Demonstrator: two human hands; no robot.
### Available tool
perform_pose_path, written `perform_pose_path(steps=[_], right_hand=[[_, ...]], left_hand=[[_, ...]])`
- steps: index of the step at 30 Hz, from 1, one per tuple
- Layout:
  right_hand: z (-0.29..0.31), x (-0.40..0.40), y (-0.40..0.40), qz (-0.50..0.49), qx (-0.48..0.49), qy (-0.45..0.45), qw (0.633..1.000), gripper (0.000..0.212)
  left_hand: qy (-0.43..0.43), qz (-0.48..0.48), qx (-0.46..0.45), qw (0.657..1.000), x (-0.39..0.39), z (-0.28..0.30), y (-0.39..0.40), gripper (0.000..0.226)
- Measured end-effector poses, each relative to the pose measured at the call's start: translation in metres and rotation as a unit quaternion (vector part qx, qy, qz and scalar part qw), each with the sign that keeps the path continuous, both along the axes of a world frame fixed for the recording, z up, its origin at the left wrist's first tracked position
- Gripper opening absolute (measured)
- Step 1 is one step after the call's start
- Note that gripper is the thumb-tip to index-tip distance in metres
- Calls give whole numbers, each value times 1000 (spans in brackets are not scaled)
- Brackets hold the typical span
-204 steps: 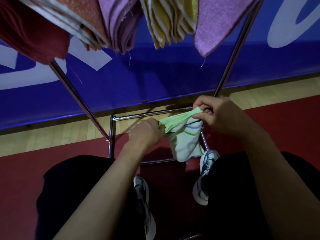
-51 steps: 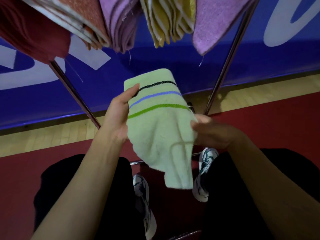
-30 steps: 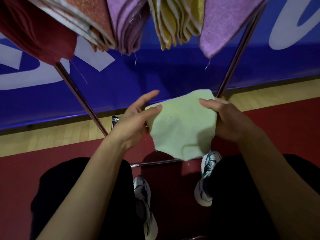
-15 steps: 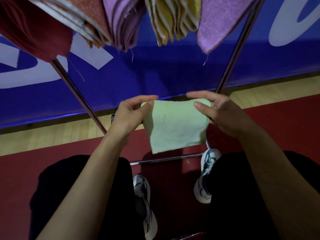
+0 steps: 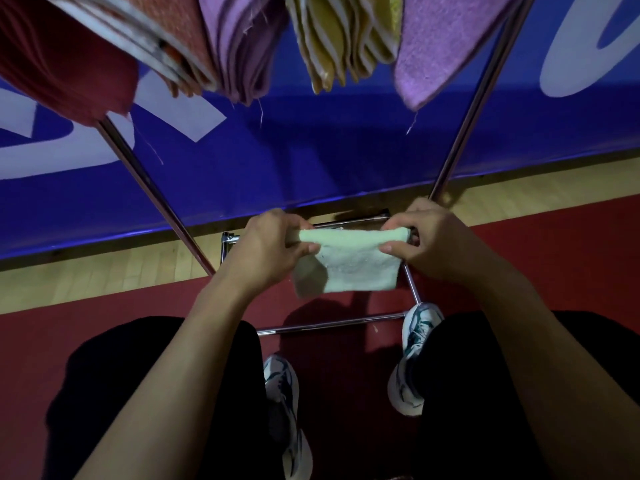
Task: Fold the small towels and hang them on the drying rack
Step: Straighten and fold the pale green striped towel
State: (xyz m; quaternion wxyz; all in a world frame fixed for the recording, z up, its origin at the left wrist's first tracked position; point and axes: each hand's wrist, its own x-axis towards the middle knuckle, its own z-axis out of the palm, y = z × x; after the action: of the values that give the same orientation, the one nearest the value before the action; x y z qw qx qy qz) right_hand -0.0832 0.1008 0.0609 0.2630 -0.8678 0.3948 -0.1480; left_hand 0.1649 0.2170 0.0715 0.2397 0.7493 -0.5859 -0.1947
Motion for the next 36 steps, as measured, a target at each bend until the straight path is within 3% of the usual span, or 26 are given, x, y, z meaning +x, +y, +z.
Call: perform_pose_path(steps=[5,9,14,17,19,22,24,25,30,33,36], right_hand=[[8,-5,0,53,22,1,998,17],[13,2,14,97,110,30,989,32],[-1,29,37,166,185,37,968,50],[-1,40,30,164,140,117,969,37],[6,39,25,161,147,86,972,29],[23,26,23,121,233,-5,965,25],[30,17,22,81,303,-86,946,16],[33,13,22,64,320,-121,938,13],[47,-7,16,19,303,-164,938,19],[48,-17,8,45,208,-120,970,20],[39,-21,0,47,139,-63,987,19]], left_hand=[[19,-29,5,999,4,4,3,13],[39,-93,32,994,0,5,10,22],[97,-141,52,984,-17,3,14,12],[146,-124,16,981,-25,4,13,21],[201,-116,15,972,-21,6,12,34],[183,-204,202,940,-3,5,14,53],[110,-252,333,902,-1,4,16,42],[93,-249,349,899,-3,3,17,39],[151,-194,251,936,-10,1,16,40],[251,-148,212,933,-10,1,17,27],[248,-134,172,944,-8,1,14,14]])
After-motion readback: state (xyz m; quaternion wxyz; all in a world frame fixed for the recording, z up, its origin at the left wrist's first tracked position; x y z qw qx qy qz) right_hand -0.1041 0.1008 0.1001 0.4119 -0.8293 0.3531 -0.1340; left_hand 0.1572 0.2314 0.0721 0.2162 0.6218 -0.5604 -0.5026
